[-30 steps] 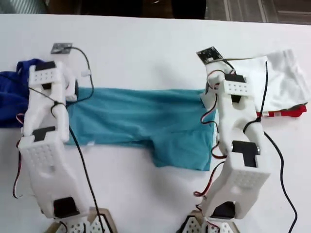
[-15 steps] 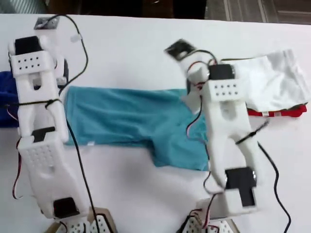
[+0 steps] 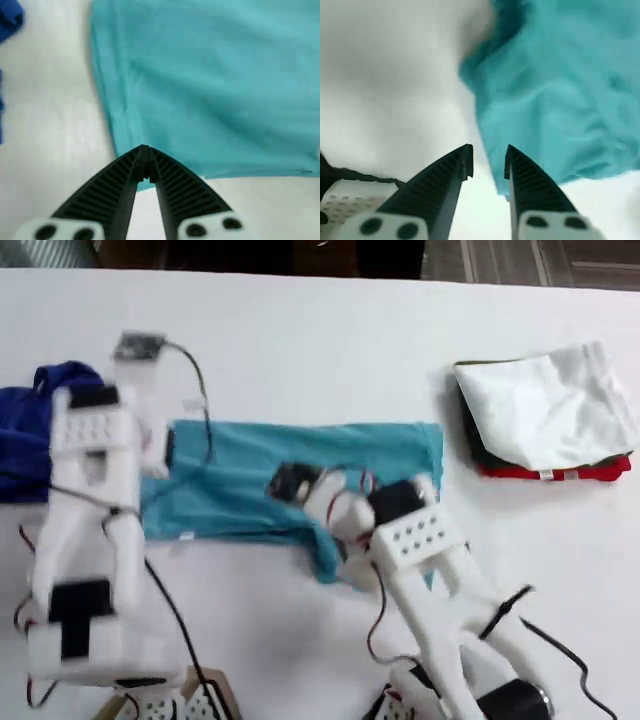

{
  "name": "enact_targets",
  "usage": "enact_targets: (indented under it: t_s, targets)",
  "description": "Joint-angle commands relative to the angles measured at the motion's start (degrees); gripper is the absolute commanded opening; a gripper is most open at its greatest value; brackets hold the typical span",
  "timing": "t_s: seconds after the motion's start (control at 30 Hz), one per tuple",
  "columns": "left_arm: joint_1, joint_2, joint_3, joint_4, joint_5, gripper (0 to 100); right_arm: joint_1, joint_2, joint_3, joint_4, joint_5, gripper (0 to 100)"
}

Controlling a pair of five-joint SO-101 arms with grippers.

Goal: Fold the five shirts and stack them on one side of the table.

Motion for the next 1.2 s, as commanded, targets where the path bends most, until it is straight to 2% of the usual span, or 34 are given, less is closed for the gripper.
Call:
enact_targets:
  t_s: [0.0,0.1,0.27,0.4,0.57,0.73,0.8,0.93,1.0,1.17]
  targets:
    - [0.70,-8.62,19.56,-15.74,-0.44,3,-0.92,-2.68,8.53,-6.55,0.09,11.6]
    - [0.70,-7.21,22.64,-19.43,-0.35,3,0.13,-2.68,11.78,-11.21,0.09,12.1]
    - [0.53,-0.62,19.74,-19.25,-0.35,3,1.89,-2.59,13.71,-15.69,0.18,20.9]
    - [0.35,5.27,16.22,-18.90,-0.35,3,2.24,-2.59,15.21,-17.80,0.18,19.5]
    - [0.26,10.02,10.51,-13.71,-0.35,3,2.42,-1.63,18.02,-22.20,0.18,19.1]
    - [0.26,11.43,9.71,-13.45,-0.35,3,4.18,7.34,17.67,-25.63,0.18,19.0]
    - [0.26,11.43,9.71,-13.45,-0.35,3,5.14,11.82,14.24,-23.69,0.18,15.9]
    - [0.26,11.43,9.71,-13.45,-0.35,3,5.05,18.86,9.23,-21.93,0.18,0.9]
    - [0.26,11.43,9.71,-13.45,-0.35,3,5.32,22.20,6.33,-20.09,0.18,3.5]
    - [-0.26,11.43,9.27,-13.45,-0.35,3,6.73,25.27,0.62,-17.45,0.18,1.9]
